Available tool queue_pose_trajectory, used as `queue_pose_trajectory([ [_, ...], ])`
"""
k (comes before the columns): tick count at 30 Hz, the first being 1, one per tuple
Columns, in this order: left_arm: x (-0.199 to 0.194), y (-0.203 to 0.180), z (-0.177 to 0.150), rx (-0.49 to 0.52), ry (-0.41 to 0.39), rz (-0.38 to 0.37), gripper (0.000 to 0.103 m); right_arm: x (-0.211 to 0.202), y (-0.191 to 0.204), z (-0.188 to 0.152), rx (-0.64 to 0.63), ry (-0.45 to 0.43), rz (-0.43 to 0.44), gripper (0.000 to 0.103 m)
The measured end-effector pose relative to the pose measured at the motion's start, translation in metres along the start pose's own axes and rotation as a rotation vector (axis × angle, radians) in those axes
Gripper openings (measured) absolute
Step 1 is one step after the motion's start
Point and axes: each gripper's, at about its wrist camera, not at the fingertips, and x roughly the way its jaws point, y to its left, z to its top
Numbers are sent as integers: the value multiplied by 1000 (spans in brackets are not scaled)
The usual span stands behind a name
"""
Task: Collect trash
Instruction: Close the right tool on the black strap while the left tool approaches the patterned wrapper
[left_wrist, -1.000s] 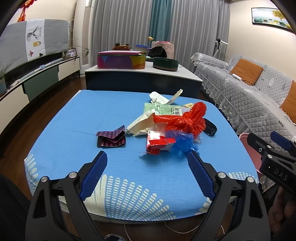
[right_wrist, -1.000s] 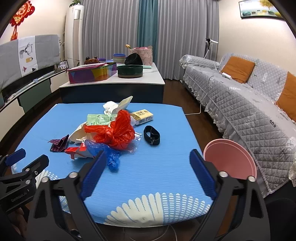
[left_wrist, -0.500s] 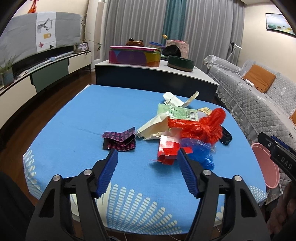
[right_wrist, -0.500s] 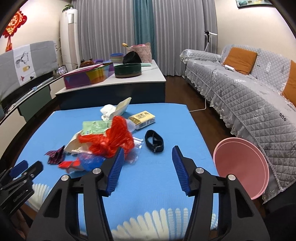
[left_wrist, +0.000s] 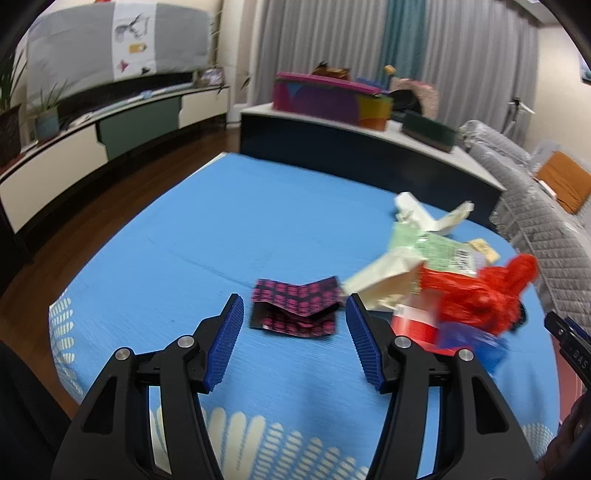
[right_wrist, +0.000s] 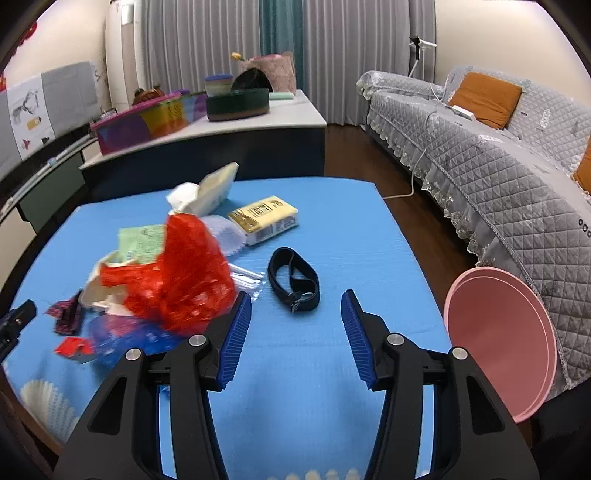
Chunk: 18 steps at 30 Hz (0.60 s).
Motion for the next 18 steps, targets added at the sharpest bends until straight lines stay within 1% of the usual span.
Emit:
queue_pose_trajectory([
  [2, 9, 5, 1, -17, 21, 9, 57, 14, -1, 3, 5, 20, 6, 54],
  [4, 17, 7, 1, -24, 42, 12, 57, 31, 3, 5, -5, 48, 12, 58],
  [8, 28, 8, 2, -41, 65, 11, 57, 55, 9, 5, -28, 82, 19, 64],
  [13, 45, 8, 0, -69, 112, 1, 57, 72, 8, 5, -25, 114, 13, 64],
  [16, 49, 7, 1, -84, 116, -6, 56, 76, 6, 6, -23, 120, 23, 64],
  [18, 51, 6, 2, -83, 120, -5, 52, 77, 6, 7, -28, 123, 25, 63],
])
